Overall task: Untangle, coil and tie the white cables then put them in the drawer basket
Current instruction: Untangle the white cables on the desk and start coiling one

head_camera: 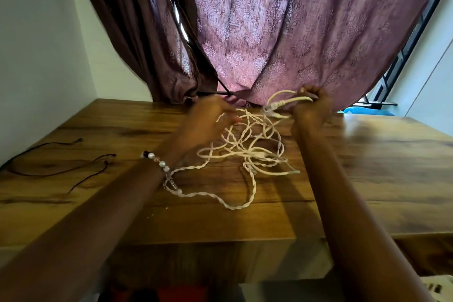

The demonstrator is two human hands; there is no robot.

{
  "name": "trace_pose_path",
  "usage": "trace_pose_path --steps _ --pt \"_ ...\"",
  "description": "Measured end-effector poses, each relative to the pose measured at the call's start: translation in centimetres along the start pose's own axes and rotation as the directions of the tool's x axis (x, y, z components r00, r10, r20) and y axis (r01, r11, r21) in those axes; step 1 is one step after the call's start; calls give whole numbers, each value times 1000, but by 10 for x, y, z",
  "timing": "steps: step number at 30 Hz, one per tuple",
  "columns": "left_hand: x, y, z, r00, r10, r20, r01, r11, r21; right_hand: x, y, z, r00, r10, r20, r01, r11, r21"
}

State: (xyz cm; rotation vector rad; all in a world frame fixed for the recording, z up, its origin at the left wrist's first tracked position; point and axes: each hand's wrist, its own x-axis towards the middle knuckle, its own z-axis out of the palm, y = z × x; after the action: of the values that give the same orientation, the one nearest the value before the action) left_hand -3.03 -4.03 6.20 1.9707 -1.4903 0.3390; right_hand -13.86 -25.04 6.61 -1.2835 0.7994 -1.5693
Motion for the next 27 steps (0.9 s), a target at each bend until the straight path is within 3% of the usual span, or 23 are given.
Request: trace_pose_path --steps 1,3,5,6,8,10,13,16,18,19,21,22,24,25,27 --pt "-2 16 5 976 134 172 -132 991 -19 4 1 5 1000 1 0 -1 1000 -13" --pt "-8 34 22 900 187 395 -290 932 218 0 -2 8 996 26 83 -20 997 -78" --pt "-10 31 39 904 164 394 -325 863 386 3 1 7 997 24 76 -15 993 -117" --pt "-11 25 43 922 186 340 -308 884 351 4 3 4 998 -21 61 28 993 -117" --pt "-11 11 45 962 207 179 -225 971 87 12 10 -3 996 -72 50 79 984 -161" --pt "-7 3 41 993 116 -9 -115 965 -235 13 12 -10 987 -42 157 75 975 -211" --pt "4 -1 27 977 -189 -101 80 758 -647 5 13 -14 937 -21 348 144 933 -331" --pt "18 -3 11 955 -287 -76 118 603 -789 -9 2 -9 825 66 562 185 907 -378" --pt "25 0 2 943 -330 -48 143 531 -835 -14 -8 -4 755 121 645 35 974 -224" --pt "28 1 -2 930 -367 -31 167 496 -852 -17 -15 -3 734 158 661 -133 987 -89" --pt "33 3 -7 900 -436 -9 205 442 -873 -19 -25 0 762 168 626 -341 925 167" --pt "35 2 -9 889 -457 -6 213 425 -880 -18 -27 -1 820 122 560 -298 925 235" --pt "36 0 -10 875 -485 6 226 398 -889 -24 -31 -8 900 -68 430 -36 973 229" --pt "37 -2 -10 868 -497 16 234 380 -895 -32 -32 -14 883 -168 438 89 977 195" --pt "38 -2 -7 853 -521 36 250 347 -904 -51 -33 -23 710 -237 663 218 969 114"
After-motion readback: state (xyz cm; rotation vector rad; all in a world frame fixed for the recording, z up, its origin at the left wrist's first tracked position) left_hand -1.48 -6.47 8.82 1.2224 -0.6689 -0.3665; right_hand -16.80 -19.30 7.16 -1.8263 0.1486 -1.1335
